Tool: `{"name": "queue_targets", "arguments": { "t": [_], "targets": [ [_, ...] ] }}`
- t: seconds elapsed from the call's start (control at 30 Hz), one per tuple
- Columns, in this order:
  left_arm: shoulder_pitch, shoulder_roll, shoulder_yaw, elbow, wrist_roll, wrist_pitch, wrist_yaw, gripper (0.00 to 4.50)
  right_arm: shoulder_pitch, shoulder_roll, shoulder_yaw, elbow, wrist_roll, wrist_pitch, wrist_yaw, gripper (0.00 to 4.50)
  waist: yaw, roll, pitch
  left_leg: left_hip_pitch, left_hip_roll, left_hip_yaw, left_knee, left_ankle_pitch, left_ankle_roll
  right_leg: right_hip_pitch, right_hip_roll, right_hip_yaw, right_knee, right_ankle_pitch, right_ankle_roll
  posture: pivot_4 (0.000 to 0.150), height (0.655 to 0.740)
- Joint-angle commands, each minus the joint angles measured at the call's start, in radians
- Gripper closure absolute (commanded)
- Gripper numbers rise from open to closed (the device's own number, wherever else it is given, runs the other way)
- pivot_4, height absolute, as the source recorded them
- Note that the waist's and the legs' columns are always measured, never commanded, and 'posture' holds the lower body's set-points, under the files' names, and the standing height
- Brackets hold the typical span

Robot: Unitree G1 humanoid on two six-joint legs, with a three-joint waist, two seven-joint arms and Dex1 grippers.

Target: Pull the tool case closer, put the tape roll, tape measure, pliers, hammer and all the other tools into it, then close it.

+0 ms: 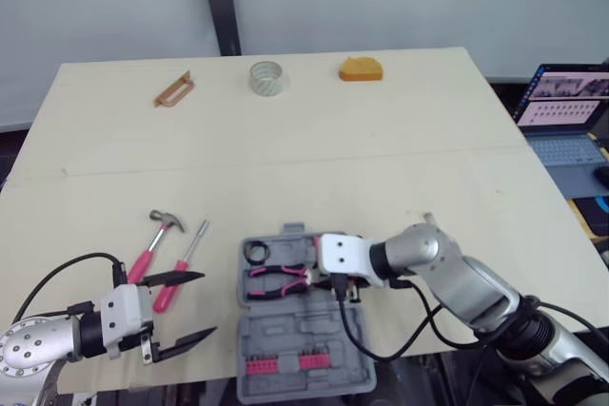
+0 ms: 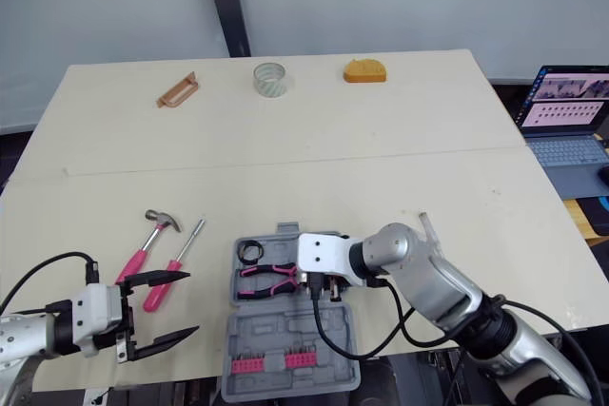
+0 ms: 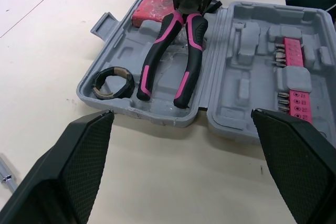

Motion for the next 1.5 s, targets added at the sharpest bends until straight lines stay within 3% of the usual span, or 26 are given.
{"name": "queue_targets", "arguments": {
  "t": [0.03,1.23,1.47,1.5],
  "targets": [
    [0.002,0.000,-0.003,-0.008,-0.006,-0.014,0.006,0.00,-0.014,0.010,0.001,-0.027,0.000,-0.006,-0.007,3.55,0.000,0.000,0.000,0.000,0.000,0.000,0.000,0.000,0.000,0.000,0.000,0.000,0.000,0.000,0.000,0.150,0.7400],
    [-0.016,0.004,-0.011,0.013,0.001,-0.014,0.026,0.00,0.001,0.054,0.032,0.081,-0.030,-0.050,-0.023,3.55,-0.001,0.000,0.000,0.000,0.000,0.000,0.000,0.000,0.000,0.000,0.000,0.000,0.000,0.000,0.000,0.150,0.7400],
    [-0.024,0.004,-0.015,0.018,0.004,-0.014,0.030,0.00,-0.009,0.044,-0.029,0.050,0.024,-0.026,-0.007,0.17,0.000,0.000,0.000,0.000,0.000,0.000,0.000,0.000,0.000,0.000,0.000,0.000,0.000,0.000,0.000,0.150,0.7400],
    [-0.027,0.003,-0.018,0.019,0.005,-0.014,0.032,0.00,-0.008,0.051,-0.042,0.058,0.036,-0.027,-0.010,0.03,0.000,0.000,0.000,0.000,0.000,0.000,0.000,0.000,0.000,0.000,0.000,0.000,0.000,0.000,0.000,0.150,0.7400]
  ]
}}
